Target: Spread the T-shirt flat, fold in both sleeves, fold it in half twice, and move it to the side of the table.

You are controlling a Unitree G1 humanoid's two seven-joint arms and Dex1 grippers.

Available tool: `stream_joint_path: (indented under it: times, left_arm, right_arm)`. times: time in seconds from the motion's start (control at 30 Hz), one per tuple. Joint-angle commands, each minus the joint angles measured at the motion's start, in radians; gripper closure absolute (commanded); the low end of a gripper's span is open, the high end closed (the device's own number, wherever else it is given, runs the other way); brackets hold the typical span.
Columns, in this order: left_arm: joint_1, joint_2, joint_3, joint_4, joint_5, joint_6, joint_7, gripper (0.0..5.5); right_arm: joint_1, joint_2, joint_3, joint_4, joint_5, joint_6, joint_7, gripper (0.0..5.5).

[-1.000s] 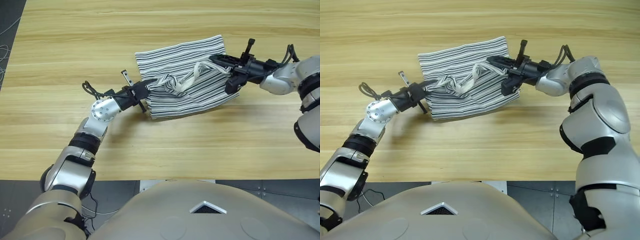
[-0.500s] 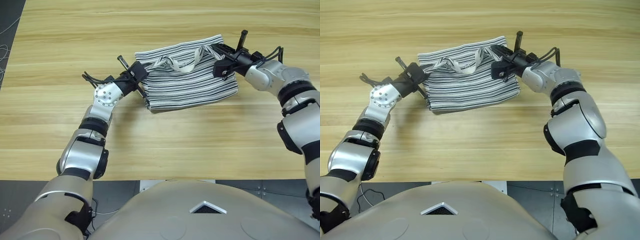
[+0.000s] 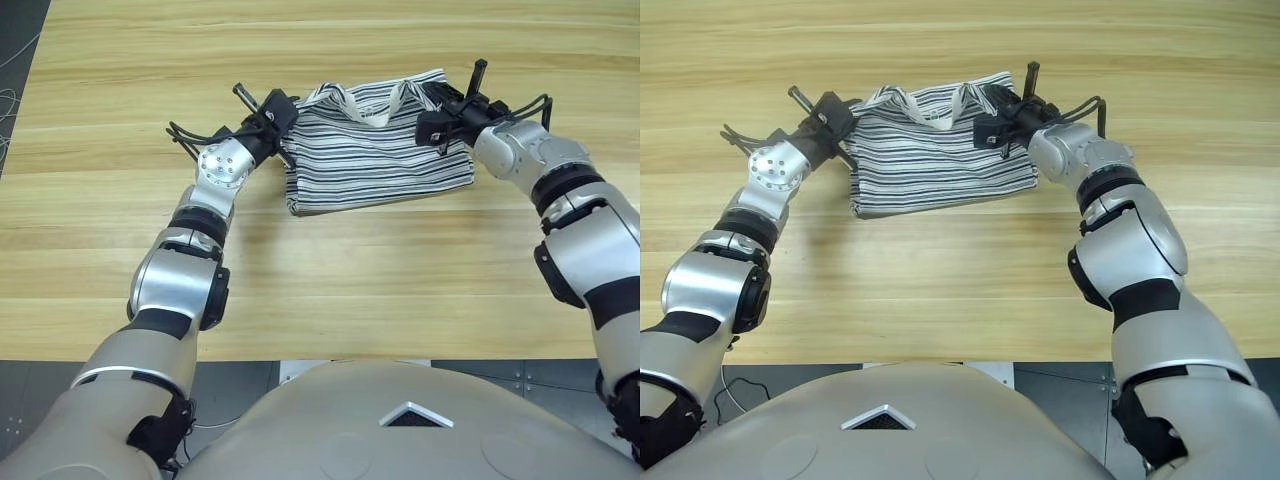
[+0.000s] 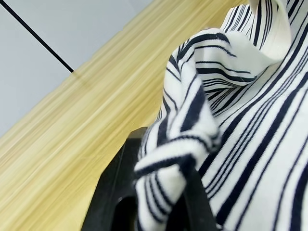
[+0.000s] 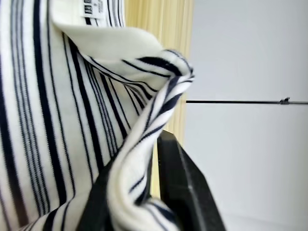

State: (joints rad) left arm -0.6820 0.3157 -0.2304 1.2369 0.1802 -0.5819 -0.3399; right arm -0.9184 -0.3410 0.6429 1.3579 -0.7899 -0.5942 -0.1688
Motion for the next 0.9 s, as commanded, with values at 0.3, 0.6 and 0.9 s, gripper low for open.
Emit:
stream_joint_path:
  times: [0.3,0.6,0.9]
  left_arm:
    - [-0.037,-0.02,0.026,0.025,0.034,0.033,0.037,3.5]
    - [-0.06,-0.02,0.113,0.029,-0.003,0.067,0.121,2.8]
    - [-0.094,-0.012,0.276,-0.041,-0.141,0.071,0.138,2.8]
  right_arm:
    - [-0.033,0.032,-0.043,0.0,0.031,0.043,0.042,3.03]
    - [-0.042,0.06,-0.256,-0.006,0.247,0.061,0.131,1.4]
    - [-0.098,0.075,-0.9,-0.075,0.973,0.391,0.674,1.03]
